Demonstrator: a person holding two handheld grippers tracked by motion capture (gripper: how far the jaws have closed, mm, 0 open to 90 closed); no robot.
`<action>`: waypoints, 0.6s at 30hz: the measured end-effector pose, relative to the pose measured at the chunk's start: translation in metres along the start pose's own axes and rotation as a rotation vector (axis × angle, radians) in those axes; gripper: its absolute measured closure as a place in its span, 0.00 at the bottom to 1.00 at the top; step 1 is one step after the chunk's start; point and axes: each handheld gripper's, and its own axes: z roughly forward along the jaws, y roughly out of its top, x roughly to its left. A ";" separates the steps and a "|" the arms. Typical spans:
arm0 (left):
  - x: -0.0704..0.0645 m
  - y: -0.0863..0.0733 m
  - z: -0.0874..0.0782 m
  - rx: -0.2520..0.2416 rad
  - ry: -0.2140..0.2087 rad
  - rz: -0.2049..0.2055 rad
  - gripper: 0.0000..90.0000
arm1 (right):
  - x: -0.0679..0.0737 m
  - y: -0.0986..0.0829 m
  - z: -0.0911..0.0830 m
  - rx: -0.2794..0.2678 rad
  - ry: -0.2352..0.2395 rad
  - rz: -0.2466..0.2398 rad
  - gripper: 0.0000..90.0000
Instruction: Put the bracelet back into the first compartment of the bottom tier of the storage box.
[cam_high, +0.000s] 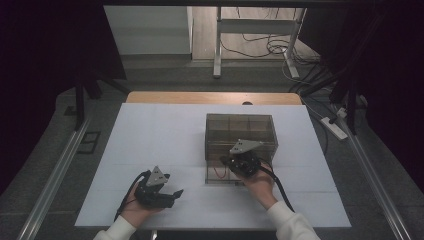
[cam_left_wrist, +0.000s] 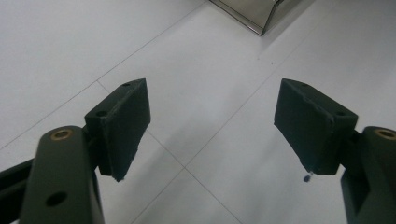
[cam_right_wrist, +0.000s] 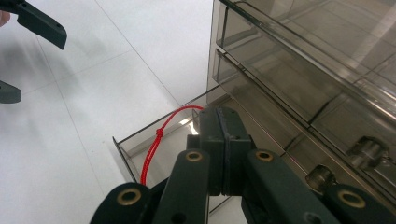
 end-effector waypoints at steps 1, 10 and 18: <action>0.000 0.000 0.000 0.001 0.000 0.000 0.29 | 0.000 0.000 0.001 0.000 0.003 -0.001 0.99; -0.001 0.000 0.000 0.002 0.000 0.005 0.28 | 0.002 -0.001 0.004 0.004 -0.003 0.004 0.63; -0.001 0.000 -0.001 0.002 0.005 0.012 0.28 | 0.005 -0.003 -0.006 -0.040 0.052 0.007 0.45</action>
